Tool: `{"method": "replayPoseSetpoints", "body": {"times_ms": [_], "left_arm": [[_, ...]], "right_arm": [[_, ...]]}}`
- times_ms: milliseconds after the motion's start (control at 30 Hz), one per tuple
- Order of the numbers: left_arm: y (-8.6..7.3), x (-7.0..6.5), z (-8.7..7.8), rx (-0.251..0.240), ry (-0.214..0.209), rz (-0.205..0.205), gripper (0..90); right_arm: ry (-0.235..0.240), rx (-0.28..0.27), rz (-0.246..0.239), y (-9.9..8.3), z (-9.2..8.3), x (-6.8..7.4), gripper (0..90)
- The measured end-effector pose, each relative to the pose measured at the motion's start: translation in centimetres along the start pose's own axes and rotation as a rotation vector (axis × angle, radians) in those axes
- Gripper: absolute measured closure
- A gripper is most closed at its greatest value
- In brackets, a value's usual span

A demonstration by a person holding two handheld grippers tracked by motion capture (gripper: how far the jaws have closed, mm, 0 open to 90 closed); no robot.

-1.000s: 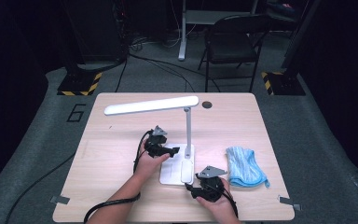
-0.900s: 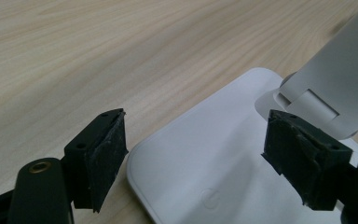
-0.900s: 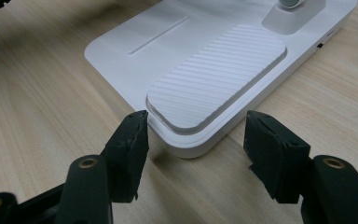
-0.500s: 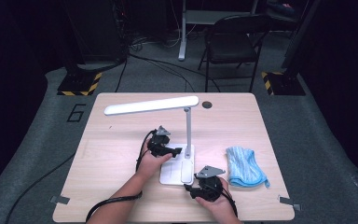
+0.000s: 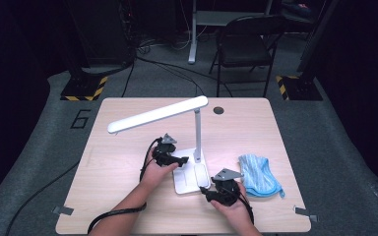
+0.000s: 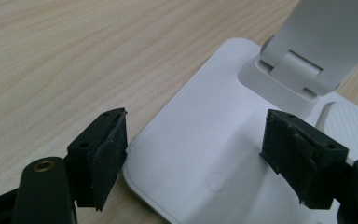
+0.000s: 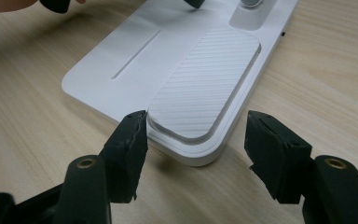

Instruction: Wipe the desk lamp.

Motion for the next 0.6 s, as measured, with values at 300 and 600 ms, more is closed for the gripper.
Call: {"method": "replayPoseSetpoints", "body": {"times_ms": [300, 600], "left_arm": [[-0.6, 0.1, -0.7, 0.011, 0.008, 0.006, 22.2], [-1.8, -0.4, -1.8, 0.021, -0.008, 0.013, 22.6]], "right_arm": [[-0.043, -0.017, 0.025, 0.7, -0.1, -1.4, 40.0], [-0.1, -0.029, 0.096, 1.4, -0.4, -3.3, 41.4]]}}
Point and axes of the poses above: each handheld gripper's, and its own axes: z roughly forward along the jaws, y roughly out of its top, x roughly to its left, the point moved 5 cm from there along z, roughly forward along the jaws, and after that the axes turned 9 degrees about z, right-handed, at the moved point
